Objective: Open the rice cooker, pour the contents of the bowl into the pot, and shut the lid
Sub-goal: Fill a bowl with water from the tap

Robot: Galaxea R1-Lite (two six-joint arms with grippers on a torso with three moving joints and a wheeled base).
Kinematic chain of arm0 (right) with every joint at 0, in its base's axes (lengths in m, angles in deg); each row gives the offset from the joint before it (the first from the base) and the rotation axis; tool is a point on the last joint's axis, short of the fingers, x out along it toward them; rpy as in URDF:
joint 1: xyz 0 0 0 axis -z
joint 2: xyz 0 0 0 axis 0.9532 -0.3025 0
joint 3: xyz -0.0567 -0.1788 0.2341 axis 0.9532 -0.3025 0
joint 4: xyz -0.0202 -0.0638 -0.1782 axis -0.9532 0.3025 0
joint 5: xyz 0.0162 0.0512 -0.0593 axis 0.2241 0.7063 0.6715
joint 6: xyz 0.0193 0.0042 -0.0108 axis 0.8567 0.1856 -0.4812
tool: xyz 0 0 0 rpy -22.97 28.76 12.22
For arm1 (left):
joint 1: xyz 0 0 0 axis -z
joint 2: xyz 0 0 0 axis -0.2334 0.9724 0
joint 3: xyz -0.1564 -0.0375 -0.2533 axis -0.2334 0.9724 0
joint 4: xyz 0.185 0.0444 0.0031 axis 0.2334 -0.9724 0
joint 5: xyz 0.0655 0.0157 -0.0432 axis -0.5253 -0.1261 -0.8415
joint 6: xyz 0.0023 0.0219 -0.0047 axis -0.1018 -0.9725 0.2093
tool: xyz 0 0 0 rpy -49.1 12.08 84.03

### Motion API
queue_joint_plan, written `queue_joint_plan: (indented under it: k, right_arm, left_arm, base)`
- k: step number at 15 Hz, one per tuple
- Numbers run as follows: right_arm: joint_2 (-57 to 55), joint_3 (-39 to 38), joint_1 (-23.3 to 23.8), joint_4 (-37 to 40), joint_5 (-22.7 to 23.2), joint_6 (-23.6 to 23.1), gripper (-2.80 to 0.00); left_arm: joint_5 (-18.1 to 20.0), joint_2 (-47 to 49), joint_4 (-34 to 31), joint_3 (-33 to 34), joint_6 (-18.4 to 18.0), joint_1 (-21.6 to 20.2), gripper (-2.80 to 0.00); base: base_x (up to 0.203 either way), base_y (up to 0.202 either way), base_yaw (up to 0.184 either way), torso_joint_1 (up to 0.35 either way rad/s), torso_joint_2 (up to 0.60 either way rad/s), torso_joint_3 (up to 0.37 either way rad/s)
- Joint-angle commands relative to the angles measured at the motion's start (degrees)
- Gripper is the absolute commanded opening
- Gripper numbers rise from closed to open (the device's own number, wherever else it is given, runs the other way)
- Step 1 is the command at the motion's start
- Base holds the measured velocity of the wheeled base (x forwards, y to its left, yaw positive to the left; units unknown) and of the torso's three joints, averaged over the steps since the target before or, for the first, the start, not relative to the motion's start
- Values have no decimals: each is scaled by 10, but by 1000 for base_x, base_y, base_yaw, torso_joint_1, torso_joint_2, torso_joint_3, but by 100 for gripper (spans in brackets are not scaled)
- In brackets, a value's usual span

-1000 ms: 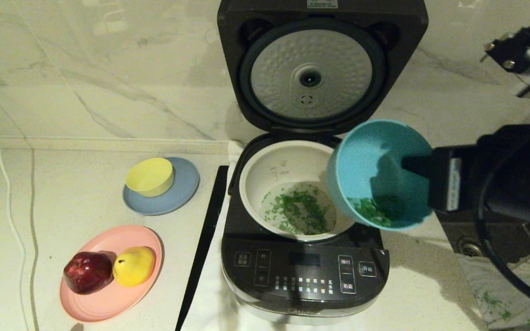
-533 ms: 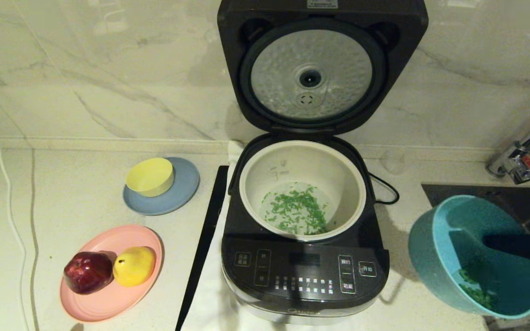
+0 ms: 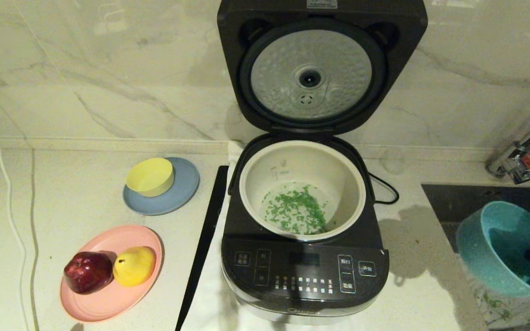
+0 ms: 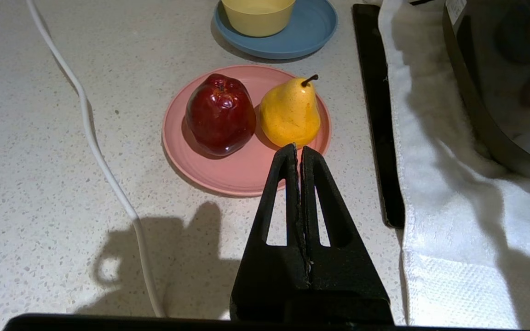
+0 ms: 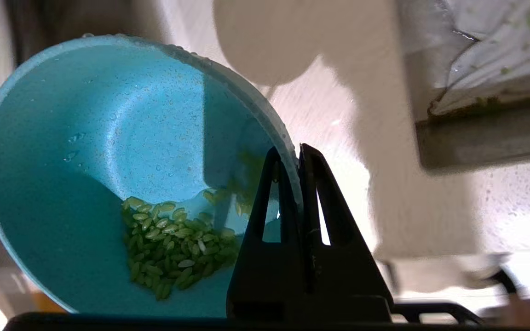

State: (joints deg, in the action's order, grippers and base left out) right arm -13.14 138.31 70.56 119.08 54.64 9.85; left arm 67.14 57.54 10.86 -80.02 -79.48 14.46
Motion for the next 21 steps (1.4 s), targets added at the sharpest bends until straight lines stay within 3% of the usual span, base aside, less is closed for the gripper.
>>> queue_joint_plan:
  k: [1, 7, 13, 15, 21]
  right_arm:
    - [-72, -5, 109, -31, 41, 2, -280]
    - [-214, -6, 335, -121, 98, 0, -280]
    - [-355, -2, 504, -249, 106, -16, -280]
    - [-383, 2, 538, -284, 106, -18, -280]
    - [-422, 6, 560, -366, 98, -11, -280]
  left_arm:
    - [0, 0, 0, 2, -1, 0, -280]
    - [0, 0, 0, 2, 0, 0, -280]
    - [0, 0, 0, 2, 0, 0, -280]
    - [0, 0, 0, 2, 0, 0, -280]
    - [0, 0, 0, 2, 0, 0, -280]
  base:
    - [0, 0, 0, 0, 0, 0]
    - [0, 0, 0, 0, 0, 0]
    - [0, 0, 0, 0, 0, 0]
    - [0, 0, 0, 0, 0, 0]
    - [0, 0, 0, 0, 0, 0]
